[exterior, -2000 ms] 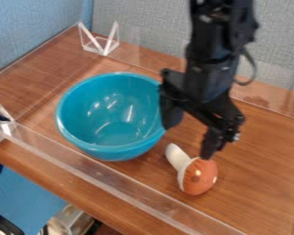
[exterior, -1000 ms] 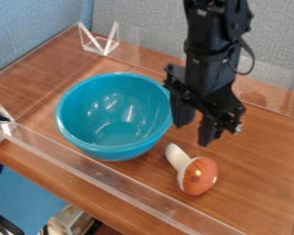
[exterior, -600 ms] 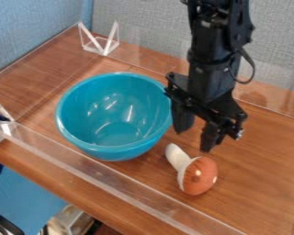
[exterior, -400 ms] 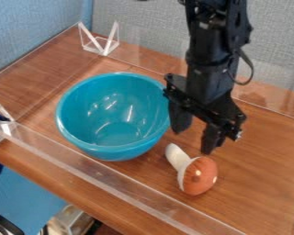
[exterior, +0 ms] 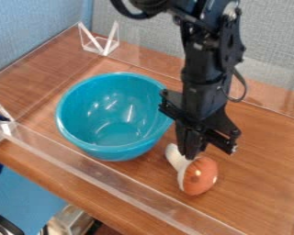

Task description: Remove the mushroom from inside the blue bowl and put it on the table

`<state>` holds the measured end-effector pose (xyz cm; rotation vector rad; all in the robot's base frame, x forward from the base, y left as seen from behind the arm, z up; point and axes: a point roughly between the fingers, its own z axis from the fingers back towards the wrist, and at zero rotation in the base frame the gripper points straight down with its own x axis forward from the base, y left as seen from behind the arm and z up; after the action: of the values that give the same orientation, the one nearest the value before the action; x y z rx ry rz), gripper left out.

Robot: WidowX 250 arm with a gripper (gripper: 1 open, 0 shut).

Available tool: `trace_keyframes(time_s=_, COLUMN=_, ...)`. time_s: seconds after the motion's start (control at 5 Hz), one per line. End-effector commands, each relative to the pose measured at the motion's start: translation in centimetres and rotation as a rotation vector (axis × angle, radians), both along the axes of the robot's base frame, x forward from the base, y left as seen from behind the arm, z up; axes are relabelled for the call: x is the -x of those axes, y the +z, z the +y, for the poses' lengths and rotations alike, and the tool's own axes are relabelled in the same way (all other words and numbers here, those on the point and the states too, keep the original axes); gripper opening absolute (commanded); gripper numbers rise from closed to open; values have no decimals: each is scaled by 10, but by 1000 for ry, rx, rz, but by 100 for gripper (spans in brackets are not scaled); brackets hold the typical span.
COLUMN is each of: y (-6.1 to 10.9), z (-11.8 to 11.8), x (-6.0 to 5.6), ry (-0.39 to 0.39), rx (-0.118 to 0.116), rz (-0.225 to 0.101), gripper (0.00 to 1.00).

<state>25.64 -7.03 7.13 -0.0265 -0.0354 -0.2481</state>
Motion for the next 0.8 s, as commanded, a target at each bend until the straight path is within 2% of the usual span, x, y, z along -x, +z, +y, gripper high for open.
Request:
trace_keyframes(time_s=0.0, y=-6, z=-7, x=-6, ry=10, rx=12, rz=-19, gripper=0)
trace_keyframes(time_s=0.2, y=-20, z=-13, x=-9, ry=25, rx=13, rz=-8, gripper=0)
trace_keyframes(time_s=0.6, y=-17, z=-1, x=0, ry=-39, rx=20, rz=19, gripper=0)
